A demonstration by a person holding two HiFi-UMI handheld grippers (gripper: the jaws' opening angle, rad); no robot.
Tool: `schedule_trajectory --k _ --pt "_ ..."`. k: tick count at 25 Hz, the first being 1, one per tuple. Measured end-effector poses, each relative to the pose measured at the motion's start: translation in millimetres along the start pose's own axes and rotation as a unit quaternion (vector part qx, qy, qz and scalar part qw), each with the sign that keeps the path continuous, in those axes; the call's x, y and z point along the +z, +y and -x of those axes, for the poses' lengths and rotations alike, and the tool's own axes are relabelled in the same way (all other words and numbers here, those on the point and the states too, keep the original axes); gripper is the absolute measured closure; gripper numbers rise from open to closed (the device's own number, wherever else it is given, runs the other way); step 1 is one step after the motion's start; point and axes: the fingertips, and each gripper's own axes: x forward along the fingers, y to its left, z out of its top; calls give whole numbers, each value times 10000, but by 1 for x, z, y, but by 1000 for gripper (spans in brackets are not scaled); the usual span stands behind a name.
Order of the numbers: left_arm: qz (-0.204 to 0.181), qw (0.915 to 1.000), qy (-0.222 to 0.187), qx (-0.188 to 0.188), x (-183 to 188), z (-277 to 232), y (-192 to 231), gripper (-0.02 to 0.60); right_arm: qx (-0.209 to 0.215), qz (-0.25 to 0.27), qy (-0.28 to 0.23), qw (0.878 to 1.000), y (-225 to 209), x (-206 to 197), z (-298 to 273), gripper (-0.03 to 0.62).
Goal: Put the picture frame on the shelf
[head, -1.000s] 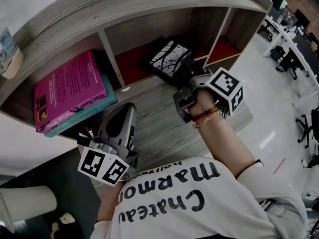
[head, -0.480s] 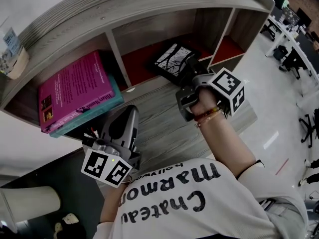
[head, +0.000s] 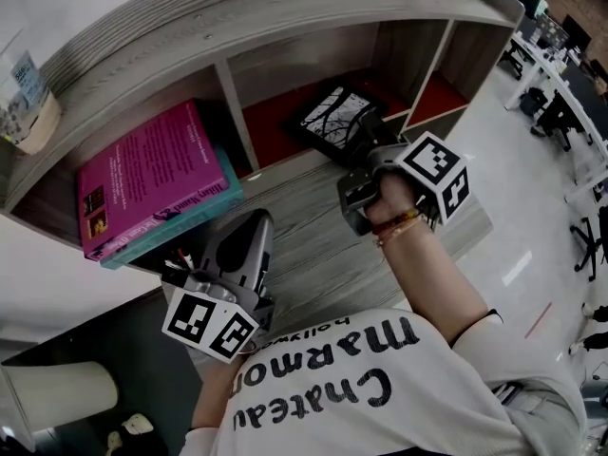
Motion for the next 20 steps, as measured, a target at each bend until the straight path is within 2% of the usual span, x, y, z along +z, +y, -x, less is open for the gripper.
schedule_trajectory --k 5,12,16,20 --pt "121 9999 45 -67 -6 -3 4 566 -57 141 -14 9999 0 0 0 496" --pt "94 9998 87 -166 -5 -2 1 565 -89 324 37 9994 1 -1 -1 490" --pt "120 9999 77 -56 -6 3 8 565 -80 451 19 9989 3 -1 -1 487" --pt "123 9999 43 -37 -4 4 6 566 -126 361 37 9993 2 -1 -2 487"
